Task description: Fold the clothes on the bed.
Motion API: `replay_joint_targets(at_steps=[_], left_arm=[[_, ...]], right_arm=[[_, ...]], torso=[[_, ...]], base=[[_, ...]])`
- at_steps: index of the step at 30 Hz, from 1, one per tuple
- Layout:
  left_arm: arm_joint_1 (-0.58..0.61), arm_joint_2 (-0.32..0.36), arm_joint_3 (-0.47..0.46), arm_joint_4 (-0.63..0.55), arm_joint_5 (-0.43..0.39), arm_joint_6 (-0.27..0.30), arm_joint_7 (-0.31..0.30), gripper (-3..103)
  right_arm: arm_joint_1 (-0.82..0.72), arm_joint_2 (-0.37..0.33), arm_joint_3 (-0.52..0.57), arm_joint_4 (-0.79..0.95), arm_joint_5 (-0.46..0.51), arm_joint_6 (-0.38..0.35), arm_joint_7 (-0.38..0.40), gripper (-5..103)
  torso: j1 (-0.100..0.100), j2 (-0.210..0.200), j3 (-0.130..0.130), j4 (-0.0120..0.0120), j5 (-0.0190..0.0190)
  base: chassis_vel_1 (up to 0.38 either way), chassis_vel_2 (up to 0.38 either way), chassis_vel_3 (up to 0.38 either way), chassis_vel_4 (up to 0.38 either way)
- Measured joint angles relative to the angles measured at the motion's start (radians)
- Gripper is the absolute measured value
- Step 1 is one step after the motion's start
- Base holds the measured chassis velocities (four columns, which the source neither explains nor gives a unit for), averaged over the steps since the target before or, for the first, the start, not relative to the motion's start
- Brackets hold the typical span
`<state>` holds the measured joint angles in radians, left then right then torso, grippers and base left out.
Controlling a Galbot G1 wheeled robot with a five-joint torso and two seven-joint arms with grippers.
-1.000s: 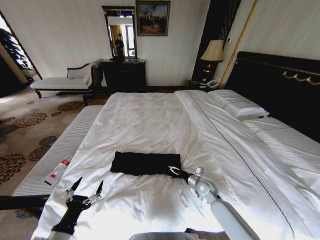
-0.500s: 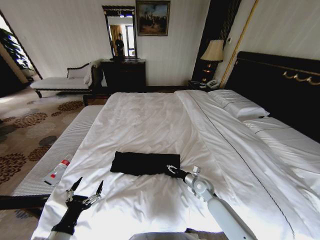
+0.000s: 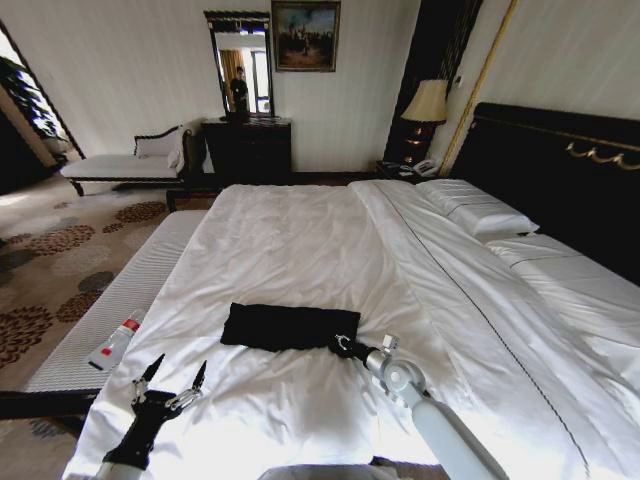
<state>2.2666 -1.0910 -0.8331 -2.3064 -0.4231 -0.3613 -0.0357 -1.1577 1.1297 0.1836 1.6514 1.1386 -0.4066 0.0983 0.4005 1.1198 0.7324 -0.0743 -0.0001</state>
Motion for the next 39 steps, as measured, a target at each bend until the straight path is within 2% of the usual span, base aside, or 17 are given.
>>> replay_joint_targets(at_steps=[7, 11, 13, 15, 17, 22, 23, 25, 26, 30, 39], left_arm=[[0.0, 0.0, 0.0, 0.0, 0.0, 0.0, 0.0, 100], [0.0, 0.0, 0.0, 0.0, 0.0, 0.0, 0.0, 100], [0.0, 0.0, 0.0, 0.0, 0.0, 0.0, 0.0, 100], [0.0, 0.0, 0.0, 0.0, 0.0, 0.0, 0.0, 100], [0.0, 0.0, 0.0, 0.0, 0.0, 0.0, 0.0, 100], [0.0, 0.0, 0.0, 0.0, 0.0, 0.0, 0.0, 100], [0.0, 0.0, 0.0, 0.0, 0.0, 0.0, 0.0, 100], [0.0, 0.0, 0.0, 0.0, 0.0, 0.0, 0.0, 100], [0.0, 0.0, 0.0, 0.0, 0.0, 0.0, 0.0, 100], [0.0, 0.0, 0.0, 0.0, 0.0, 0.0, 0.0, 100], [0.0, 0.0, 0.0, 0.0, 0.0, 0.0, 0.0, 100]], right_arm=[[-0.007, -0.02, 0.008, 0.039, 0.001, 0.001, 0.017, 8], [-0.018, -0.068, 0.025, 0.088, -0.016, 0.0, 0.027, 8], [-0.028, -0.102, 0.041, 0.111, -0.033, -0.001, 0.03, 8], [-0.048, -0.194, 0.09, 0.151, -0.076, -0.002, 0.028, 8], [-0.048, -0.212, 0.098, 0.154, -0.083, -0.002, 0.026, 8], [-0.02, -0.343, 0.133, 0.147, -0.138, -0.002, -0.01, 8], [-0.02, -0.343, 0.133, 0.147, -0.138, -0.002, -0.01, 8], [0.008, -0.413, 0.117, 0.124, -0.209, 0.01, -0.032, 8], [0.008, -0.413, 0.117, 0.124, -0.209, 0.01, -0.032, 8], [0.072, -0.503, 0.051, 0.059, -0.284, 0.04, -0.063, 8], [0.126, -0.498, -0.007, 0.062, -0.298, 0.039, -0.051, 8]], torso=[[0.0, 0.0, 0.0, 0.0001, 0.0002], [0.0, 0.0, 0.0, 0.0002, 0.0001], [0.0, 0.0, 0.0, 0.0002, 0.0002], [0.0, 0.0, 0.0, -0.0001, 0.0003], [0.0, 0.0, 0.0, -0.0001, 0.0002], [0.0, 0.0, 0.0, 0.0001, 0.0001], [0.0, 0.0, 0.0, 0.0001, 0.0001], [0.0, 0.0, 0.0, 0.0, 0.0002], [0.0, 0.0, 0.0, 0.0, 0.0002], [0.0, 0.0, 0.0, 0.0, 0.0001], [0.0, 0.0, 0.0, -0.0001, 0.0]], base=[[0.0, 0.0, 0.0, 0.0], [0.0, 0.0, 0.0, 0.0], [0.0, 0.0, 0.0, 0.0], [0.0, 0.0, 0.0, 0.0], [0.0, 0.0, 0.0, 0.0], [0.0, 0.0, 0.0, 0.0], [0.0, 0.0, 0.0, 0.0], [0.0, 0.0, 0.0, 0.0], [0.0, 0.0, 0.0, 0.0], [0.0, 0.0, 0.0, 0.0], [0.0, 0.0, 0.0, 0.0]])
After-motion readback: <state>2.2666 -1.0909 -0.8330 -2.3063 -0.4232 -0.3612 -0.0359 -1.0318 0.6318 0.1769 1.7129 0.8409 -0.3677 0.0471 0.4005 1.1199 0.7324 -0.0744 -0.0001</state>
